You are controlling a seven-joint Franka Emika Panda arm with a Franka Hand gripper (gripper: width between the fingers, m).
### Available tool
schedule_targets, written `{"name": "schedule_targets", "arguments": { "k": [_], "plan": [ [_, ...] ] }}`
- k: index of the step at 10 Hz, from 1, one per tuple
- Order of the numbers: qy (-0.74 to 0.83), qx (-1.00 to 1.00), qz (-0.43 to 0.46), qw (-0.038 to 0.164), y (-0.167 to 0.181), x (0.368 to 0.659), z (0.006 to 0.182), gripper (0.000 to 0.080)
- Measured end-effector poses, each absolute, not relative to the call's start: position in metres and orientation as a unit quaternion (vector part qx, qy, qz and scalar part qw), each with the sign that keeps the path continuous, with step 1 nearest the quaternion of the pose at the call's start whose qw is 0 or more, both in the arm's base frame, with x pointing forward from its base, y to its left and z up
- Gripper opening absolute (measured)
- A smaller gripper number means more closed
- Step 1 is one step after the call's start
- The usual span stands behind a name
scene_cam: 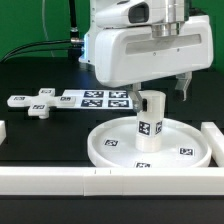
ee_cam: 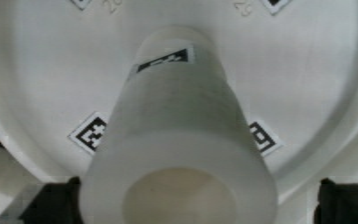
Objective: Assemble round table
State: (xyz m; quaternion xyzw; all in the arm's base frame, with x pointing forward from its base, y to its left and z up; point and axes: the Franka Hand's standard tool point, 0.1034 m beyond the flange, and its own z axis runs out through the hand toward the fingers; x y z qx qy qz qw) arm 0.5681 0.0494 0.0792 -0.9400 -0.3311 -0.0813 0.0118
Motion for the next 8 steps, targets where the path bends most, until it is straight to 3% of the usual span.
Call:
{"name": "schedule_targets", "arguments": {
  "k": [2, 6, 8],
  "plan": [
    [-0.379, -0.922, -0.082, 0.006, 0.0486, 0.5685, 0.0791, 0.0649],
    [-0.563, -0.821, -0.087, -0.037, 0.0477, 0.5767, 0.0833, 0.0649],
    [-0.608, -0.789, -0.076, -0.043, 0.0479, 0.5741, 0.0802, 0.0649]
  ]
}}
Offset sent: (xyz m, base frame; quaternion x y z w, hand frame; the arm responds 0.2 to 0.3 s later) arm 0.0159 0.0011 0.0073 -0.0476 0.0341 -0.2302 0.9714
